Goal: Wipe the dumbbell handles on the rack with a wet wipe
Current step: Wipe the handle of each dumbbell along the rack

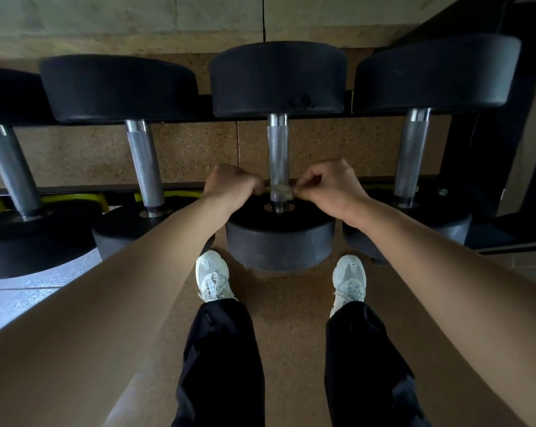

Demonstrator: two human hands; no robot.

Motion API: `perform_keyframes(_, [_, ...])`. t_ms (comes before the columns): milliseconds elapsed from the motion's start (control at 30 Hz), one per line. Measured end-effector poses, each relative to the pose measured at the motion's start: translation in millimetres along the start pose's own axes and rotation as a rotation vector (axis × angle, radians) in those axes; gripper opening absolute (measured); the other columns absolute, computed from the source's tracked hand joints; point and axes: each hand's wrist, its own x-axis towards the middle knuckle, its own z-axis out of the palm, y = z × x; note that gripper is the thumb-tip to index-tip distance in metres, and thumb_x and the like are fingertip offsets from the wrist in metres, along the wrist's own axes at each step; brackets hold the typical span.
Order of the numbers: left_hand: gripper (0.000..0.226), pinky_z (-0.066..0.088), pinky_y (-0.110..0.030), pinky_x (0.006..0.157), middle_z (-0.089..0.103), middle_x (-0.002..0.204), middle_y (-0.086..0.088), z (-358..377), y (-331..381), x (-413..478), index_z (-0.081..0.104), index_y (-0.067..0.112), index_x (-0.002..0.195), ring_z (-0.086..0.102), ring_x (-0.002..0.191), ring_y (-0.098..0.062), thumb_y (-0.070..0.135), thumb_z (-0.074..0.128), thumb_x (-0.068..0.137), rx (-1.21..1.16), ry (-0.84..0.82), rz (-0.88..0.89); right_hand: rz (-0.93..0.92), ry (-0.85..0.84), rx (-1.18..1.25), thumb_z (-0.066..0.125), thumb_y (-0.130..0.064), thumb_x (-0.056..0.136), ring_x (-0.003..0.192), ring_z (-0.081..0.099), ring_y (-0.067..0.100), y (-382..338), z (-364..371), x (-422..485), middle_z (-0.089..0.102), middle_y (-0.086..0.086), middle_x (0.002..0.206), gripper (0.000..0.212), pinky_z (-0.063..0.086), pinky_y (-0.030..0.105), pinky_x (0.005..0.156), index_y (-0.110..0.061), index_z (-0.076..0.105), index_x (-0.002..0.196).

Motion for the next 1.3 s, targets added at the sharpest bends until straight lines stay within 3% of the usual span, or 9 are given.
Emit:
perform_keyframes(100, [0.019,0.061,-0.039,0.082,0.073,0.097,-0.008,-6.5,-16.9,4.8,0.077,0.015,0.096,0.070,0.091,-0.025,0.029,0.077,0.084,0.200,0.035,-0.008,0.006,-0.153,-0.048,0.080,-0.020,0.085,0.082,0.062,0.000,-6.1,13.1,-4.4,0.067,-0.011,0.087,0.006,0.042,0.009,0.067,-0.019,0.075,0.088])
perform_keyframes(267, [0.035,0.062,-0.037,0.078,0.074,0.096,-0.007,1.8,-10.7,0.6,0.076,0.012,0.099,0.072,0.086,-0.022,0.035,0.083,0.074,0.192,-0.067,-0.003,0.132,-0.089,-0.052,0.078,-0.019,0.086,0.087,0.066,0.008,8.5,2.9,2.8,0.070,-0.003,0.092,0.003,0.051,0.019,0.070,-0.019,0.076,0.088])
perform_keyframes(367, [0.019,0.061,-0.036,0.077,0.073,0.091,-0.005,6.6,-9.1,-2.3,0.076,0.016,0.091,0.071,0.083,-0.020,0.032,0.081,0.081,0.220,-0.114,0.032,0.161,-0.053,-0.102,0.078,-0.019,0.086,0.085,0.063,0.008,14.6,-0.9,3.8,0.070,-0.001,0.095,0.005,0.051,0.021,0.071,-0.018,0.076,0.091])
perform_keyframes(533, [0.032,0.062,-0.043,0.083,0.073,0.105,-0.010,2.6,-19.4,4.3,0.075,0.013,0.109,0.070,0.093,-0.028,0.036,0.070,0.088,0.342,0.077,-0.010,0.111,-0.107,-0.056,0.081,-0.020,0.083,0.083,0.066,0.005,-6.4,12.1,-1.1,0.071,-0.005,0.088,0.006,0.046,0.015,0.064,-0.018,0.077,0.087])
perform_keyframes(667, [0.036,0.057,-0.035,0.080,0.071,0.115,-0.015,9.2,-14.1,0.7,0.071,0.008,0.119,0.068,0.106,-0.033,0.031,0.064,0.093,0.375,0.165,-0.008,0.139,-0.037,-0.001,0.086,-0.021,0.077,0.076,0.068,0.006,-9.8,15.8,-4.8,0.073,-0.004,0.080,0.009,0.054,0.018,0.066,-0.018,0.078,0.079])
perform_keyframes(933, [0.003,0.053,-0.021,0.075,0.077,0.088,0.009,5.0,-19.5,-17.8,0.082,0.032,0.082,0.070,0.090,-0.009,0.031,0.082,0.079,0.110,-0.132,0.141,0.244,0.060,-0.197,0.077,-0.017,0.086,0.091,0.069,0.022,15.4,-6.8,10.7,0.071,0.009,0.101,0.016,0.061,0.039,0.084,-0.010,0.075,0.100])
perform_keyframes(1033, [0.006,0.055,-0.020,0.083,0.078,0.086,0.013,1.1,-22.3,-19.9,0.083,0.032,0.082,0.071,0.092,-0.006,0.026,0.083,0.080,-0.013,-0.131,0.163,0.238,0.120,-0.055,0.079,-0.018,0.084,0.090,0.067,0.016,19.4,-18.8,7.8,0.070,0.002,0.096,0.008,0.059,0.033,0.080,-0.017,0.074,0.090])
perform_keyframes(1133, [0.011,0.054,-0.016,0.071,0.078,0.085,0.008,-3.4,-20.3,-18.1,0.082,0.027,0.084,0.072,0.085,-0.008,0.017,0.077,0.083,-0.196,0.002,0.138,0.241,0.211,0.213,0.081,-0.010,0.078,0.081,0.072,0.016,21.6,-27.5,6.7,0.072,0.004,0.085,0.013,0.062,0.031,0.074,-0.017,0.070,0.076])
perform_keyframes(1300, [0.017,0.058,-0.030,0.082,0.078,0.093,-0.001,0.4,-0.3,-8.0,0.079,0.022,0.091,0.073,0.090,-0.016,0.011,0.066,0.092,-0.358,0.054,0.088,0.229,0.286,0.694,0.077,-0.002,0.085,0.080,0.075,0.018,15.6,-24.1,12.6,0.076,0.009,0.089,0.016,0.061,0.027,0.071,-0.011,0.065,0.082])
